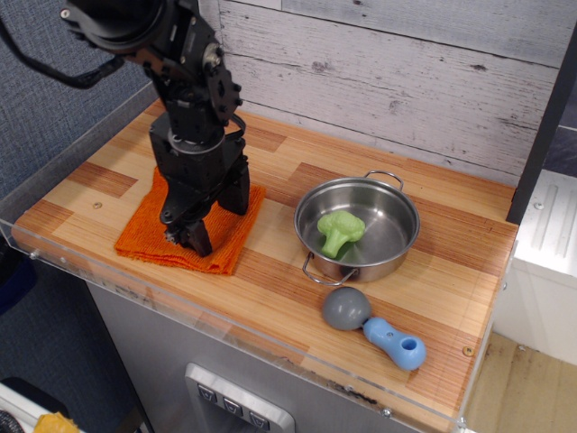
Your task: Move the orange cloth to the front of the counter next to the blue spoon
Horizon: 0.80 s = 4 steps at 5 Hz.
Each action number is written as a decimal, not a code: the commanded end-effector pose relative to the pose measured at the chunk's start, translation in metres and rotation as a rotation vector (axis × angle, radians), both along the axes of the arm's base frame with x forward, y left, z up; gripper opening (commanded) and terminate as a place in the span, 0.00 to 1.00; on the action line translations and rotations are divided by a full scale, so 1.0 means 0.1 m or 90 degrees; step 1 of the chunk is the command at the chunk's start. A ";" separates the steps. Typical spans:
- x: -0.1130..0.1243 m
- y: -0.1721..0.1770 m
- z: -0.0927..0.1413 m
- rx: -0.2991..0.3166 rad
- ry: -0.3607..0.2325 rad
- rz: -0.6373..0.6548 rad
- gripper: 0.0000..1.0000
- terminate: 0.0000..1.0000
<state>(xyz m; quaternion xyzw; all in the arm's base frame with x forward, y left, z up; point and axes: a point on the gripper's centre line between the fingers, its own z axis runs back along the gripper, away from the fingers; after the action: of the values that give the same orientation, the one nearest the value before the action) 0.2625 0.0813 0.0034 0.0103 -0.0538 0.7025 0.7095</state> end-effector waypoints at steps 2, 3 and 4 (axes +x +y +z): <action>-0.20 -0.05 -0.04 -0.005 0.029 0.023 1.00 0.00; -0.23 -0.07 0.05 0.002 0.029 0.034 1.00 0.00; -0.24 -0.06 0.09 -0.001 0.030 0.037 1.00 0.00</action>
<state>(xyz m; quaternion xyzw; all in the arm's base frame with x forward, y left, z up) 0.2389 0.0764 0.0068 0.0283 -0.0323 0.7226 0.6900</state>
